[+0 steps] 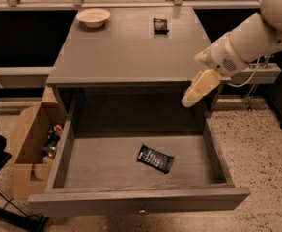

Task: Place rxbar blueberry into top drawer

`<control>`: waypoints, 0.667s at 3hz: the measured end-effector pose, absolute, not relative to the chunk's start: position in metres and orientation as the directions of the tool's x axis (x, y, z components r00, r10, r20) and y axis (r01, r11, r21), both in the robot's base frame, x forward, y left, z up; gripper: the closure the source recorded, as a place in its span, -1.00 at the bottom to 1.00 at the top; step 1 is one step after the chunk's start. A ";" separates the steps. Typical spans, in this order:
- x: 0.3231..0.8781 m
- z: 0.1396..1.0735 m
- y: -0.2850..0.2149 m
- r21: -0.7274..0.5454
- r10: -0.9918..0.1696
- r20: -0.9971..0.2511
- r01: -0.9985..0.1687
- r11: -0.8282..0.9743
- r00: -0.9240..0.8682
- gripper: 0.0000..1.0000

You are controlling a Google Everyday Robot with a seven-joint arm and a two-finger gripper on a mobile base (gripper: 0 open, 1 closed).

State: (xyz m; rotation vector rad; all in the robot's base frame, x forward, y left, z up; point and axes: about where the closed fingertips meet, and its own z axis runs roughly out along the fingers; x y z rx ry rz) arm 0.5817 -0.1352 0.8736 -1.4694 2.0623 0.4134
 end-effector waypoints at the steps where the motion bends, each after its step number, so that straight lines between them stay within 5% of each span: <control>1: 0.570 0.923 -0.165 -0.095 -0.819 -0.520 -0.936 0.339 -0.244 -1.00; 2: 0.513 0.940 -0.202 -0.027 -0.853 -0.378 -0.917 0.397 -0.359 -1.00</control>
Offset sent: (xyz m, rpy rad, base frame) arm -0.1738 -0.1199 0.0632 -0.4132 0.4227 -0.1390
